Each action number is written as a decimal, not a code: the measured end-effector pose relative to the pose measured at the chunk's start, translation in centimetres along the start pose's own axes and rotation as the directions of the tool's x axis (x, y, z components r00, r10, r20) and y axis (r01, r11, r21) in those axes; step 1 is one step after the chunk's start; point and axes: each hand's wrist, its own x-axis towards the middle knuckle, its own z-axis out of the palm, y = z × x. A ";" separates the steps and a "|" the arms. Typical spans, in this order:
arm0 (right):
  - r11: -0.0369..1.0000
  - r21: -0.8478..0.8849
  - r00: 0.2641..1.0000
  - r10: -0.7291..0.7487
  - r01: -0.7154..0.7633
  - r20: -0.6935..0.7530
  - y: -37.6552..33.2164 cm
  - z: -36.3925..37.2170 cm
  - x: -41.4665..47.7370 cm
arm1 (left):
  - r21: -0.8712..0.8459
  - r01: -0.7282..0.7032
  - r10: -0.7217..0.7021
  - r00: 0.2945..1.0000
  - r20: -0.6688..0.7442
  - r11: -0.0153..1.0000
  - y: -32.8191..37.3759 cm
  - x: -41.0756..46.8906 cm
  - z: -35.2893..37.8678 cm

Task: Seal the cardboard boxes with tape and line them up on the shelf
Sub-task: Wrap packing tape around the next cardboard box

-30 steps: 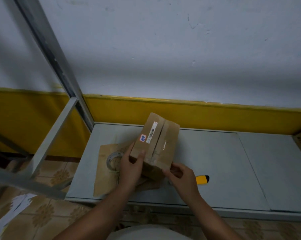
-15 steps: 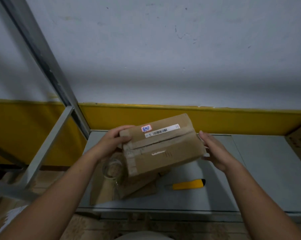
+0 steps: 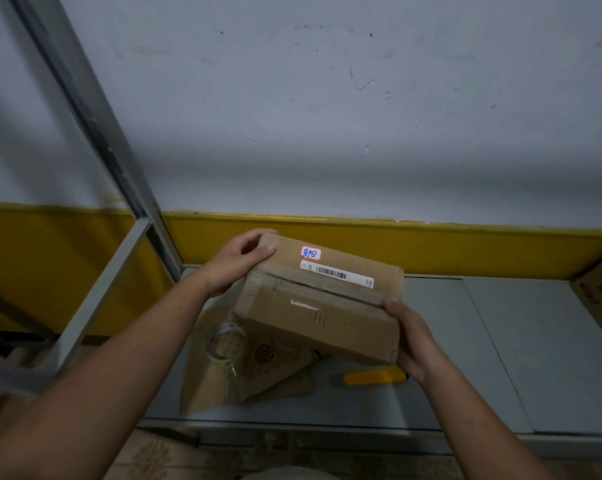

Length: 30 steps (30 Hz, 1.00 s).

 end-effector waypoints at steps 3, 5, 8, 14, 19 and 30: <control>0.997 0.079 0.996 -0.013 0.020 -0.088 1.3 0.6 -0.7 | 0.046 -0.041 0.050 0.974 -0.222 0.998 -1.5 -0.8 0.6; 0.989 0.141 0.989 -0.023 0.043 -0.146 2.5 1.1 -1.0 | -0.095 -0.020 -0.025 0.892 -0.452 0.995 -3.4 -2.4 1.4; 0.971 0.228 0.970 -0.016 0.073 -0.243 4.5 2.3 -1.3 | -0.394 0.036 -0.276 0.773 -0.571 0.918 -6.5 -5.5 4.3; 0.969 0.243 0.904 0.065 0.044 -0.422 7.7 6.7 -1.7 | -0.652 0.285 -0.420 0.906 -0.058 0.703 -7.6 -8.6 13.1; 0.983 0.182 0.912 0.087 -0.014 -0.402 9.9 7.9 -1.1 | -0.569 0.189 -0.374 0.899 -0.228 0.800 -8.7 -7.2 14.3; 0.844 -0.536 0.970 -0.141 0.013 -0.197 8.7 6.8 2.2 | -0.270 0.238 -0.306 0.919 -0.249 0.933 -12.5 -5.5 10.2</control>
